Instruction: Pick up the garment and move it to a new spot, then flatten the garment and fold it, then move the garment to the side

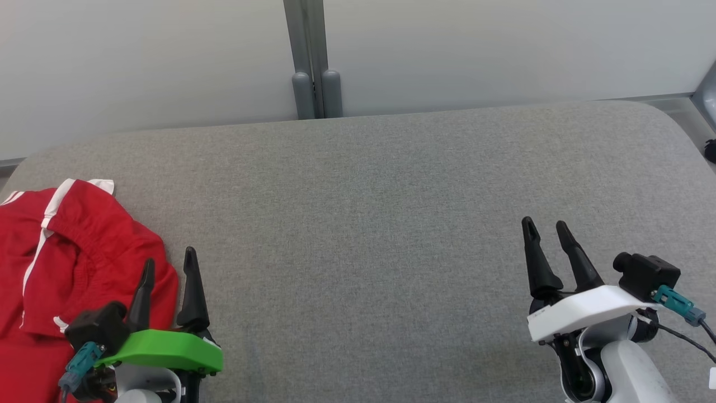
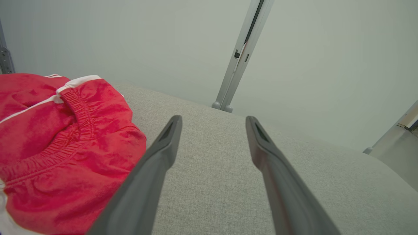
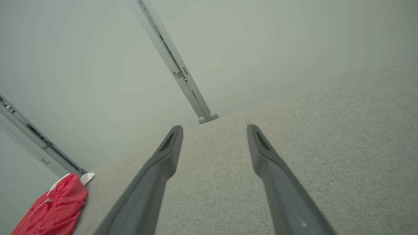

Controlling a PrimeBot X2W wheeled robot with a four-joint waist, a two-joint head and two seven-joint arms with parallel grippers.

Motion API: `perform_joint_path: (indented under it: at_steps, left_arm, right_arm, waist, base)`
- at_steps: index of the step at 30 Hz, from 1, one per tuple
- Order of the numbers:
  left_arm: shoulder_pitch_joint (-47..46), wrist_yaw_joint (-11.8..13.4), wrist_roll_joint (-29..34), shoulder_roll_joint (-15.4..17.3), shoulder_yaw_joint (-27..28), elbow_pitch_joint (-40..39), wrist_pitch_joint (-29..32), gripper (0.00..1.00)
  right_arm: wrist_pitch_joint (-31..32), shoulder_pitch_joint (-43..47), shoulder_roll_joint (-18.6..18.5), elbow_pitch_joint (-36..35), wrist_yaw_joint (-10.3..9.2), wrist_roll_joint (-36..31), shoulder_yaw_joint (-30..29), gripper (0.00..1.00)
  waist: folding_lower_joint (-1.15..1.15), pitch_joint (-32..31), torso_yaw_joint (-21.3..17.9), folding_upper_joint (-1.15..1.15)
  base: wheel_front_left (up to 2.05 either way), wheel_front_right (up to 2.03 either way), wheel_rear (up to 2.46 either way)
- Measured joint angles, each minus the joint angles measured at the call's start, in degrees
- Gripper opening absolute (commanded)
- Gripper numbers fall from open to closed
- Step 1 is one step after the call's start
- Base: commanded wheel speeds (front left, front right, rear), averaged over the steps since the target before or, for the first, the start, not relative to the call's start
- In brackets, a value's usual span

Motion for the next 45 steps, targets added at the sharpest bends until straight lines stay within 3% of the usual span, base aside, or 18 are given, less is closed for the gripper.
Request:
perform_joint_path:
  at_steps: [20, 45]
  left_arm:
    - [0.0, -1.8, 8.2, 0.0, 1.1, 0.3, -2.6, 1.00]
    - [-0.1, -1.3, 18.0, -0.1, 0.0, -0.7, -5.2, 1.00]
  right_arm:
    - [-2.6, -1.5, 0.3, 0.8, 0.01, -9.2, 1.5, 1.00]
    - [-5.2, -2.3, 0.3, 1.2, 0.02, -18.1, 2.4, 1.00]
  waist:
    - [0.00, 0.4, -0.1, 0.00]
    - [0.00, 0.3, 0.2, 0.00]
  base:
    - [0.00, 0.00, 0.00]
    - [0.00, 0.00, 0.00]
